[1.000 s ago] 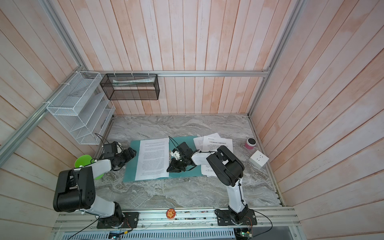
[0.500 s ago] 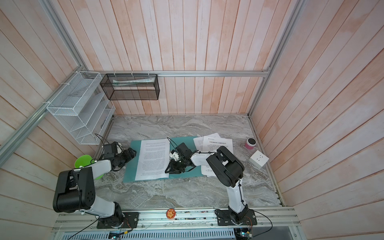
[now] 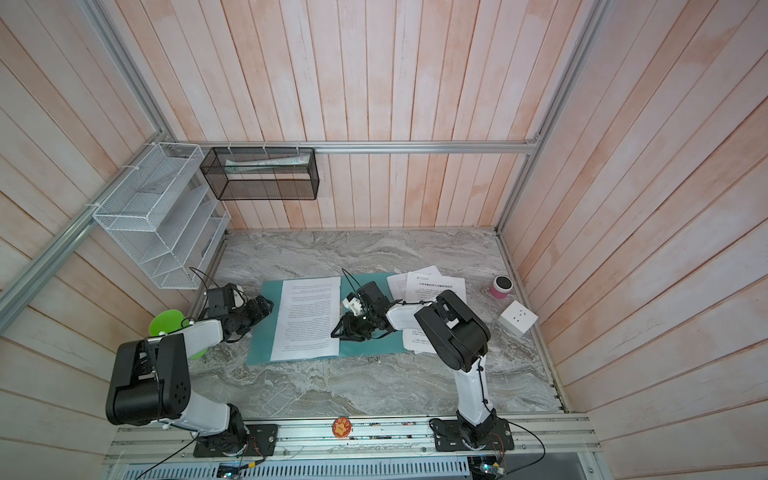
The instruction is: Put the files into the folder
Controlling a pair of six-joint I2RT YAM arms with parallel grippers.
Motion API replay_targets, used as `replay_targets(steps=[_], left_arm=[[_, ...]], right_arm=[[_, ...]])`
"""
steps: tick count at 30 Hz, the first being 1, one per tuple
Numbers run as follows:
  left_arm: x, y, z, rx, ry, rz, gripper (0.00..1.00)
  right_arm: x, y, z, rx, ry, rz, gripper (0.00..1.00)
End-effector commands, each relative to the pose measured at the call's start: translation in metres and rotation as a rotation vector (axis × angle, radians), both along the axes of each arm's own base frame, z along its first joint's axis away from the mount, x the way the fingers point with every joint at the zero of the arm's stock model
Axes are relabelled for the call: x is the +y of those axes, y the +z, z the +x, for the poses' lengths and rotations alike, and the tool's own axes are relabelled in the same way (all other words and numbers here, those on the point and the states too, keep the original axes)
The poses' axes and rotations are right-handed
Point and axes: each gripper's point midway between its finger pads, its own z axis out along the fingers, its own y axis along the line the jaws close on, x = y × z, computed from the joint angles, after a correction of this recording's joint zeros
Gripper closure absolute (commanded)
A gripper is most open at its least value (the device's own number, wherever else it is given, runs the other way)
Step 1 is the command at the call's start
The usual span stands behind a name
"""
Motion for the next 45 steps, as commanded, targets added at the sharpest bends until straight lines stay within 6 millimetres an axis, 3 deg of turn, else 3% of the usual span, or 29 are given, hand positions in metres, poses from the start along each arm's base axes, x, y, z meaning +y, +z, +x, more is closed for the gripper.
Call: replay_targets(steps=[1,8,11,16,25,34,45], left_arm=[[-0.007,-0.012,-0.013,0.051,-0.008,-0.039,0.12],[-0.008,-0.012,-0.012,0.046,-0.010,-0.046,0.13],[-0.008,-0.011,-0.013,0.043,-0.010,-0.047,0.13],[-0.008,-0.011,-0.013,0.043,-0.010,-0.046,0.13],[-0.008,-0.010,-0.012,0.040,-0.010,-0.046,0.13],[-0.008,-0.009,-0.012,0.040,-0.009,-0.043,0.13],[-0.008,-0.009,-0.012,0.038,-0.008,-0.043,0.13]], right_arm=[[0.012,-0.002,0.007,0.018,-0.004,0.045,0.61],[0.029,0.004,0.007,0.048,0.011,0.119,0.68],[0.032,0.006,0.008,0.052,0.014,0.131,0.76],[0.037,0.015,0.012,0.054,0.010,0.158,1.00],[0.047,0.051,0.018,0.085,-0.030,0.331,1.00],[0.037,0.071,0.039,0.123,-0.157,0.455,1.00],[0.038,0.046,0.035,0.088,-0.177,0.373,1.00]])
